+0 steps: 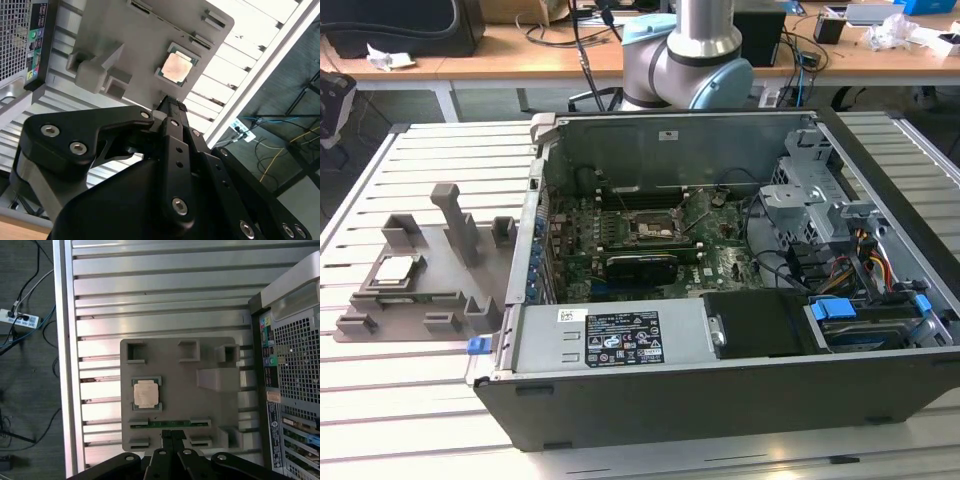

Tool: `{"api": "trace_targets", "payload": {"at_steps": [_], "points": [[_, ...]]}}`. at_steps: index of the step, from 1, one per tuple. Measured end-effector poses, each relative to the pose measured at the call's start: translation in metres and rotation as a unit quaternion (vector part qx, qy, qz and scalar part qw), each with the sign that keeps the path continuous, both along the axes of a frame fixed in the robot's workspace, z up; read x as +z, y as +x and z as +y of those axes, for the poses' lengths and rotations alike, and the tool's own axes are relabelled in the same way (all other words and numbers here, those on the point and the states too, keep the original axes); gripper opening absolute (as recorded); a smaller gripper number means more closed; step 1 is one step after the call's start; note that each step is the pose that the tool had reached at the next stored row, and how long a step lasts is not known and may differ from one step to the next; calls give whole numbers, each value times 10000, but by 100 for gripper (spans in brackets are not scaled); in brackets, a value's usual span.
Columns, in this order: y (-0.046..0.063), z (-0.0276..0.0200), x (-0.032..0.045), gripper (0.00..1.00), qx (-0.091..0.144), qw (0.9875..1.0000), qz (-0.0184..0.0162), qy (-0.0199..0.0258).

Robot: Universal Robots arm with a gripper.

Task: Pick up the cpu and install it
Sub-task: 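Reach for the cpu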

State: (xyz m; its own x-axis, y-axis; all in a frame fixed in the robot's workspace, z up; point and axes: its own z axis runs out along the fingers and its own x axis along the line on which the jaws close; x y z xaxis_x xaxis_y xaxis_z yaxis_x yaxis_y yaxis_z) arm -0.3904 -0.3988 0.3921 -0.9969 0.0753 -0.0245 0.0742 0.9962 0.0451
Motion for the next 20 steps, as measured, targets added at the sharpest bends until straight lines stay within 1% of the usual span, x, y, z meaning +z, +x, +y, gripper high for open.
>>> {"api": "trace_targets", "payload": {"at_steps": [3, 15, 19, 20], "points": [[-70, 0, 0, 11, 0, 10000, 0, 0], [-247, 1, -3, 11, 0, 10000, 0, 0], [-329, 16, -4, 11, 0, 10000, 0, 0], [-367, 24, -5, 11, 0, 10000, 0, 0]]}}
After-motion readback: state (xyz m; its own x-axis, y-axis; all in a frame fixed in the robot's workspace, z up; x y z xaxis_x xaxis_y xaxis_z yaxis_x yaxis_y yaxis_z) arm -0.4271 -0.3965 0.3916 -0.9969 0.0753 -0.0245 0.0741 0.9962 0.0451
